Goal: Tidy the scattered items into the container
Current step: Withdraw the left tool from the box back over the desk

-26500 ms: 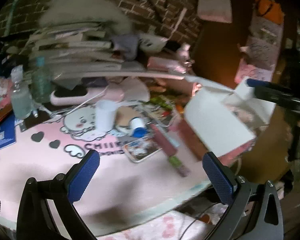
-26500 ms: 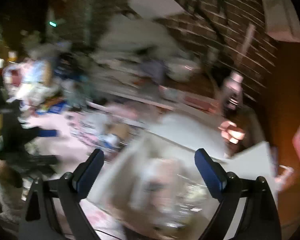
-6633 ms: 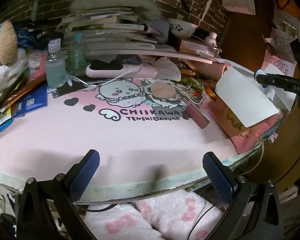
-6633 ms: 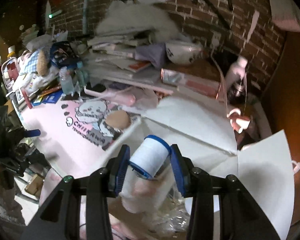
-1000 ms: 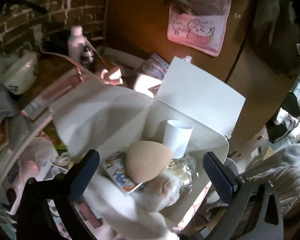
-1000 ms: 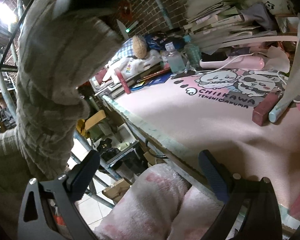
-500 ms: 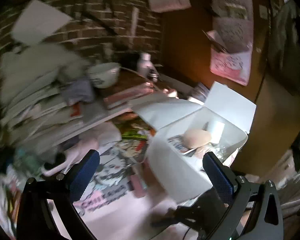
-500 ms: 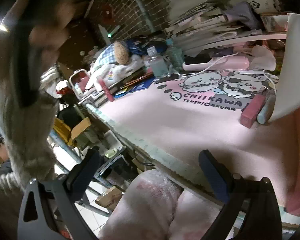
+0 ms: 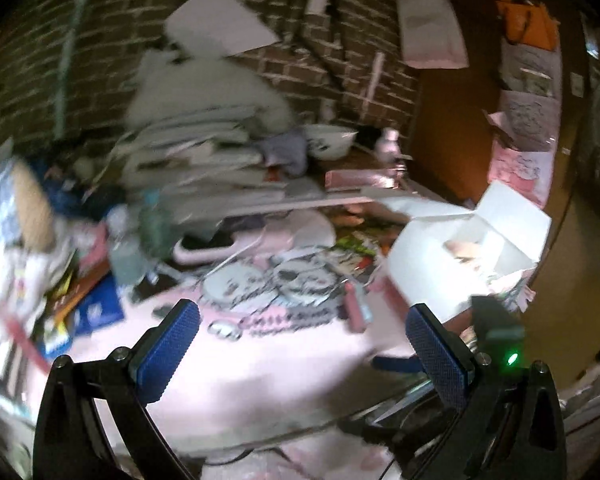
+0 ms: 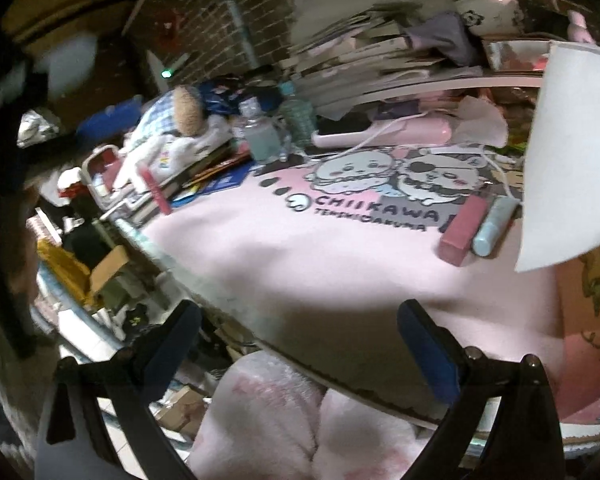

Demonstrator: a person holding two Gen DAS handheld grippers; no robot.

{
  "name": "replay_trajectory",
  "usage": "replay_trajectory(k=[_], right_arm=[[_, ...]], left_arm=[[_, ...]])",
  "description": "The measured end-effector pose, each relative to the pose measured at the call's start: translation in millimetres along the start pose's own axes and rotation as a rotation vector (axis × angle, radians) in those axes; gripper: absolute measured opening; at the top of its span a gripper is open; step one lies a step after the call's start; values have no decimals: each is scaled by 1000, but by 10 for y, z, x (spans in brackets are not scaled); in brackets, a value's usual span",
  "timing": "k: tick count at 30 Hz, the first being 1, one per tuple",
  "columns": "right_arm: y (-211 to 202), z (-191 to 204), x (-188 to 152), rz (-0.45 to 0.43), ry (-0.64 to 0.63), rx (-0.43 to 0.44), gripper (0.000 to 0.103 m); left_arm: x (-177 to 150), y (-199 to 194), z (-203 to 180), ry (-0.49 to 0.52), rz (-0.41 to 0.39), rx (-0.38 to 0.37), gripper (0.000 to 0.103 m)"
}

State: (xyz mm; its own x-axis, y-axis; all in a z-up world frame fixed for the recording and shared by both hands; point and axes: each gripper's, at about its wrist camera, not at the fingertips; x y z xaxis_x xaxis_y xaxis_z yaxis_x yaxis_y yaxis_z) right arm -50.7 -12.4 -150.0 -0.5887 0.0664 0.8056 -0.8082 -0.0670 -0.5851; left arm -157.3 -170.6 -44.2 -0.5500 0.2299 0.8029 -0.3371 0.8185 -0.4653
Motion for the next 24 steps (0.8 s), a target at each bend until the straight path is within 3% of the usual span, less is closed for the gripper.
replay_trajectory(k=[4, 7, 12, 19, 24], right_arm=[[16, 49, 9, 4, -1, -91, 99], [14, 91, 18, -11, -7, -145, 99], [-58, 145, 8, -99, -15, -256, 98], [85, 405, 42, -89, -119, -258, 97], [184, 611, 239, -101, -208, -287, 69]], left_arm=[[-150, 20, 268, -74, -6, 33, 103], [-249, 37, 402, -110, -6, 10, 103], [-372, 50, 468, -97, -8, 7, 103], [-461, -59, 601, -91, -35, -20, 103], [-480, -239, 774, -107, -81, 29, 103]])
Point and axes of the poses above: each gripper's, at about its wrist camera, not at the fingertips, and y roughly the way its jaws point, z to its left, x to its top, and after that the axes turned 13 degrees about -y, right-handed
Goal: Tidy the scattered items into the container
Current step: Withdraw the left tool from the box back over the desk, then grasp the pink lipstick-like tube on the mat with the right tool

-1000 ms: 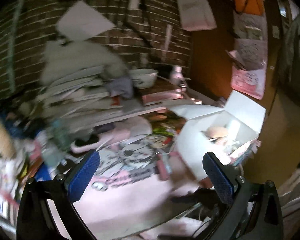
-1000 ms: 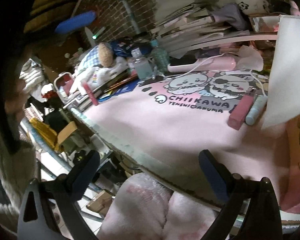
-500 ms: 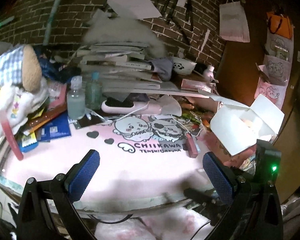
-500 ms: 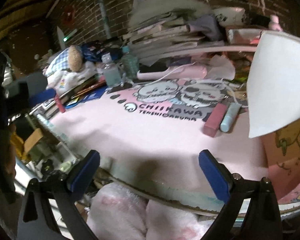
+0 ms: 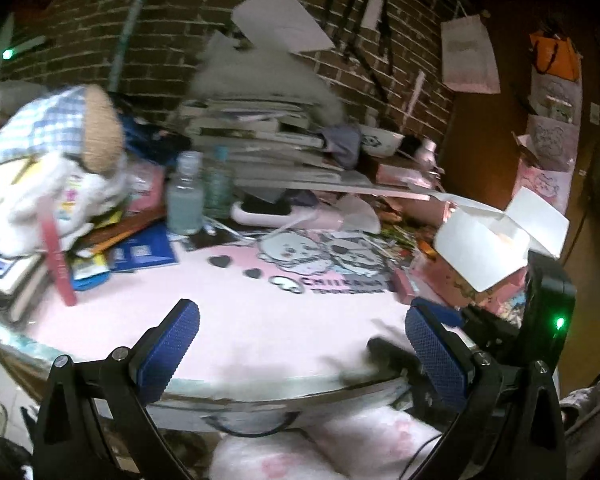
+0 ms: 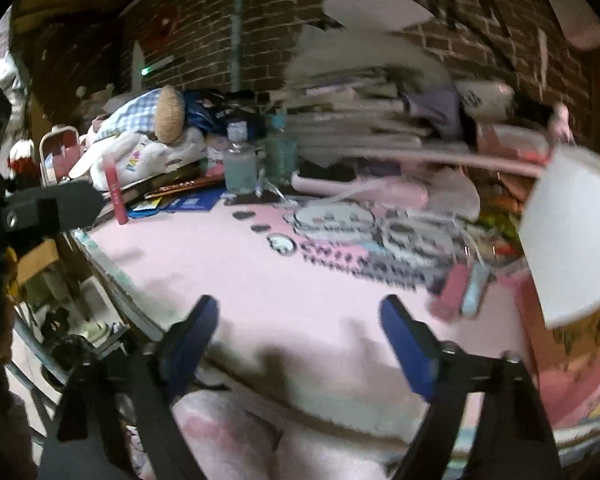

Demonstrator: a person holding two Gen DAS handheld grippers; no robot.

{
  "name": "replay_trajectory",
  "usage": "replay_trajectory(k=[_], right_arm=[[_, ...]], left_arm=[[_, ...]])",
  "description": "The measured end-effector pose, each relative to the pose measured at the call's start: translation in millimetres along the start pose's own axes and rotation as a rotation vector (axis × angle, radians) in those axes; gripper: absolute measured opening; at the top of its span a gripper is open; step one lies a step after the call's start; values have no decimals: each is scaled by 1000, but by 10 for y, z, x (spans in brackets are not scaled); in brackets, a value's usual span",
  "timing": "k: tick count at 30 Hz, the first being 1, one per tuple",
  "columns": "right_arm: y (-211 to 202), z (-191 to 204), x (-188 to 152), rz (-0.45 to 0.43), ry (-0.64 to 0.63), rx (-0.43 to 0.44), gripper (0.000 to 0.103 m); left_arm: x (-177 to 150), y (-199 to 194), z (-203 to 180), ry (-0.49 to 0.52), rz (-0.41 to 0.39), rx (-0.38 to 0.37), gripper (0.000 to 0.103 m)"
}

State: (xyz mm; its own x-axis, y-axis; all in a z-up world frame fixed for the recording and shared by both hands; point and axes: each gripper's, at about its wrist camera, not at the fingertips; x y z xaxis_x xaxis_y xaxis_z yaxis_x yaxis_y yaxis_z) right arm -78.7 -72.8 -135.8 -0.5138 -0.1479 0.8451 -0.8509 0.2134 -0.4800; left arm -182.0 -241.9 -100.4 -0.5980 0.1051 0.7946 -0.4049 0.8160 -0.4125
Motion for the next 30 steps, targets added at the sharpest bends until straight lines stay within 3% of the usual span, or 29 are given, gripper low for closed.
replay_trajectory(k=[6, 11, 17, 23, 30], right_arm=[[135, -204, 208, 18, 61, -99, 51], [246, -520, 172, 80, 129, -225, 51], [386, -717, 117, 174, 186, -277, 47], [541, -797, 46, 257, 223, -306, 44], [625, -808, 23, 282, 199, -383, 44]], left_arm=[[23, -66, 181, -17, -21, 6, 103], [51, 41, 212, -8, -8, -62, 103], [46, 266, 213, 29, 24, -137, 103], [27, 508, 287, 43, 52, -132, 103], [-2, 666, 381, 38, 75, -152, 103]])
Point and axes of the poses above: each gripper's, at about its wrist camera, not at the fingertips, and y roughly the way its jaws point, z to its left, x to its top, and after that the axes turned 13 degrees about -y, right-handed
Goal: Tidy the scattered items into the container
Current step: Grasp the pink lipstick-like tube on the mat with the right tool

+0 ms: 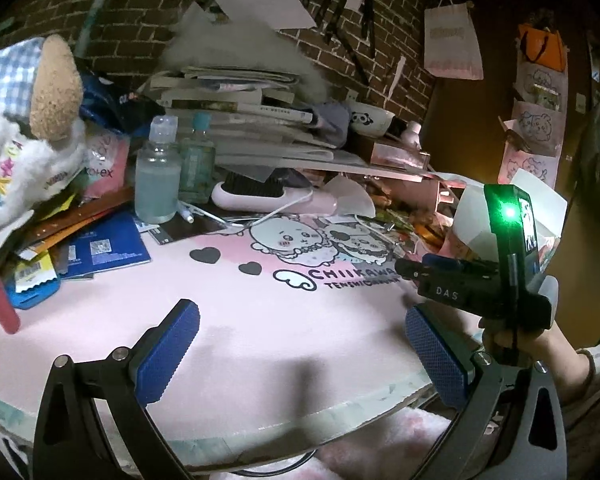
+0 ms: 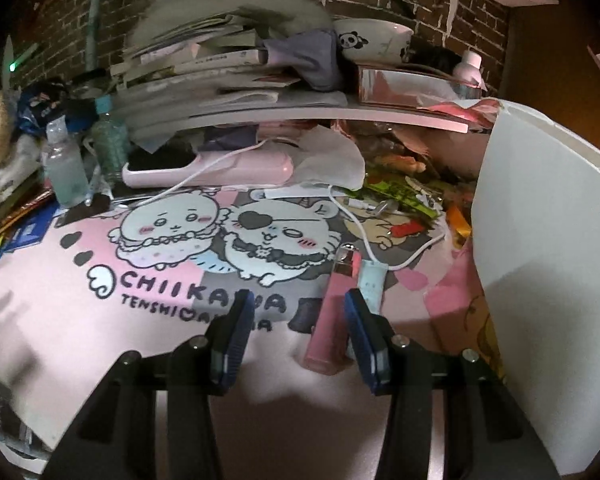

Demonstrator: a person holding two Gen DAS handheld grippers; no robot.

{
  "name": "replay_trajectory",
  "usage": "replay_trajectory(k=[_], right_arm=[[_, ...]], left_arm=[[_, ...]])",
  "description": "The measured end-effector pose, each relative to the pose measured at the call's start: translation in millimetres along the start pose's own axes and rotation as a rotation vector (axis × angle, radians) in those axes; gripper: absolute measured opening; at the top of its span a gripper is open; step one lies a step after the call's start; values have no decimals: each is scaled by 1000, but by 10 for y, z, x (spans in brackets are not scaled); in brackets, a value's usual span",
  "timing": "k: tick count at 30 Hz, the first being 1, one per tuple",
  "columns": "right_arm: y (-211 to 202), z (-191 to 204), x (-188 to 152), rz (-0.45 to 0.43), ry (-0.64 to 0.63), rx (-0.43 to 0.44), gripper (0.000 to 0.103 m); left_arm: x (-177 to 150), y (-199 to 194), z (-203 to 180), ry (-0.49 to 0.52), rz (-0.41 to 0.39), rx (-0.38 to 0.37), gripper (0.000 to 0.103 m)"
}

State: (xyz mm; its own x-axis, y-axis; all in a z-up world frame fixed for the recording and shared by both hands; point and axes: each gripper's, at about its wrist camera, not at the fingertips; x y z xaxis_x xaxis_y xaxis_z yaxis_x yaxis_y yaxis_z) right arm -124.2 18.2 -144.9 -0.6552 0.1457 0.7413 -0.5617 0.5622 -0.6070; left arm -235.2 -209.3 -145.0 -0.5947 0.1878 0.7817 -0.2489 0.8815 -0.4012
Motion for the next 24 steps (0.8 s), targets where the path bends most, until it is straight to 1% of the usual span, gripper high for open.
replay_trajectory(k=[7, 10, 14, 16, 17, 18, 24], right_arm=[[76, -30, 34, 19, -1, -41, 44], [130, -48, 58, 27, 2, -21, 44], [226, -96, 72, 60, 15, 28, 34], [227, -72, 72, 47, -8, 37, 27], [222, -38, 83, 41, -37, 48, 18], [216, -9, 90, 36, -55, 64, 15], [125, 148, 47, -20, -149, 120, 15]], left_arm=[[-7, -12, 25, -3, -12, -16, 103], [-7, -17, 34, -9, -14, -21, 103], [-12, -17, 26, -9, -12, -23, 103], [-14, -8, 20, -13, -11, -28, 103], [-13, -1, 19, -16, -9, -29, 103], [-16, 6, 14, -17, -7, -29, 103], [-36, 30, -2, -24, 1, -17, 103]])
Point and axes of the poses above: each gripper's, at about its wrist camera, not at the fingertips, and y roughly the way its jaws point, z to its left, x to its top, and after that the axes turned 13 degrees about -y, right-handed
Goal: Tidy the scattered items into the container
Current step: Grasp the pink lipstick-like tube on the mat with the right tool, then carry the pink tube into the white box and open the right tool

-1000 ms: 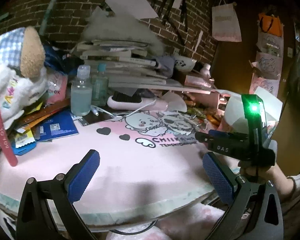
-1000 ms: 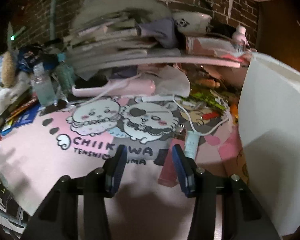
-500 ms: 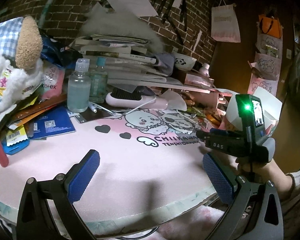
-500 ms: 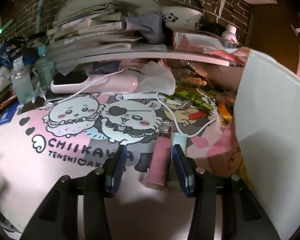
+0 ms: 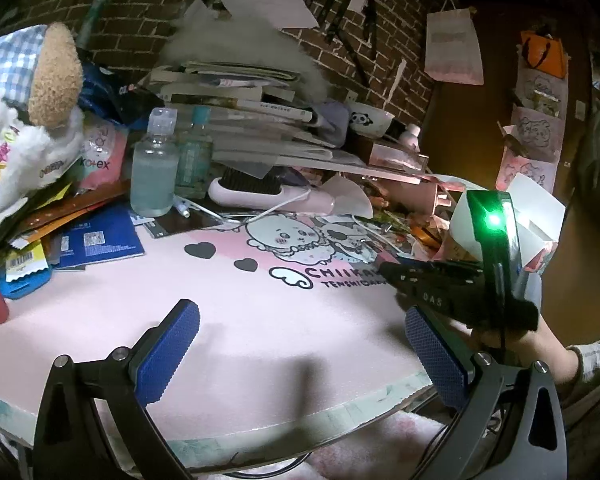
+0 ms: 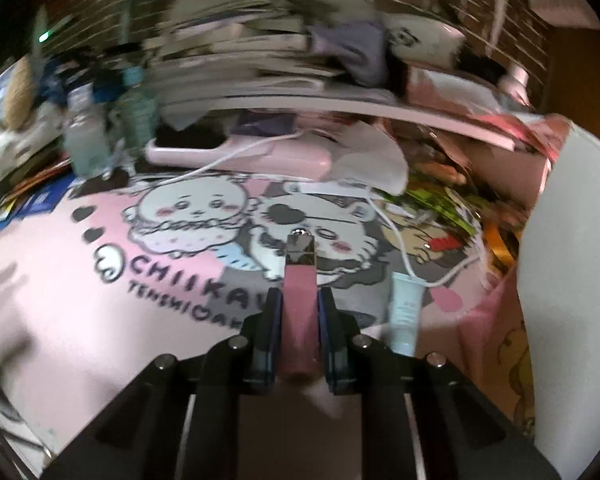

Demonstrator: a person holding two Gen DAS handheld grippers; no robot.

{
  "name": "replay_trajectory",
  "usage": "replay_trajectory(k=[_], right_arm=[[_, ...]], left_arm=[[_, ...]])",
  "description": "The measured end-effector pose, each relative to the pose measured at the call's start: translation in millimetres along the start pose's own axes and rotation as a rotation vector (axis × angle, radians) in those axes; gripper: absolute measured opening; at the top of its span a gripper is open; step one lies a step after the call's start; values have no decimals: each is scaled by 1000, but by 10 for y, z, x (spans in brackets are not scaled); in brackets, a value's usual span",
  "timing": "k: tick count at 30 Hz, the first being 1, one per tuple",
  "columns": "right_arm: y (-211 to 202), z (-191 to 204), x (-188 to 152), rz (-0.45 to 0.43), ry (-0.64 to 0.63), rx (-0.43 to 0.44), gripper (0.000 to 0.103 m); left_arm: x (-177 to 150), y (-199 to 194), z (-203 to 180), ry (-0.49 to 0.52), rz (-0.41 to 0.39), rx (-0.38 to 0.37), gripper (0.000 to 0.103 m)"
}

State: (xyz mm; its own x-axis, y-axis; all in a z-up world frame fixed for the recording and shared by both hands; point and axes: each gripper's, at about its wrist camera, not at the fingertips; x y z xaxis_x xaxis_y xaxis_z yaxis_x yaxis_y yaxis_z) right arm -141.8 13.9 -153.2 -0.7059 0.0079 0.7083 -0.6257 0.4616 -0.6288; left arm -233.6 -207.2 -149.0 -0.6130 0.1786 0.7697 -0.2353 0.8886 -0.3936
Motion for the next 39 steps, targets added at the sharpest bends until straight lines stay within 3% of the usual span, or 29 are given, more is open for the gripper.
replay_trajectory(k=[13, 17, 22, 26, 32, 39], right_arm=[[-463, 211, 160, -138, -92, 153, 15], [-777, 19, 316, -190, -101, 187, 15], [-1147, -454, 462, -217, -144, 123, 15], [-1358, -916, 447, -170, -175, 26, 15], [-1484, -1564, 298, -26, -126, -28, 15], [-1346, -1911, 88, 140, -91, 57, 15]], left_arm=[[-42, 16, -102, -16, 19, 48, 103], [-35, 20, -194, -10, 25, 71, 103], [2, 21, -385, 0, 19, 51, 103], [40, 48, -566, 24, 12, 37, 103], [85, 115, -849, 62, 21, 13, 103], [82, 170, -1114, 91, 40, -9, 103]])
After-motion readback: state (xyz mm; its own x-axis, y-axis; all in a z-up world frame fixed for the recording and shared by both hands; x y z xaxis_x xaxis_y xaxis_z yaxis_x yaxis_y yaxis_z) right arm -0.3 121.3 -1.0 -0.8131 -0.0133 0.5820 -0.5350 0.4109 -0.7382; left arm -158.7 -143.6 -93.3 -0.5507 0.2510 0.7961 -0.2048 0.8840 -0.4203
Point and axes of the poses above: each gripper's, at about its wrist camera, not at the fingertips, and y roughly the way its jaws point, z to its left, x to its top, and after that the axes turned 13 degrees about -y, right-handed
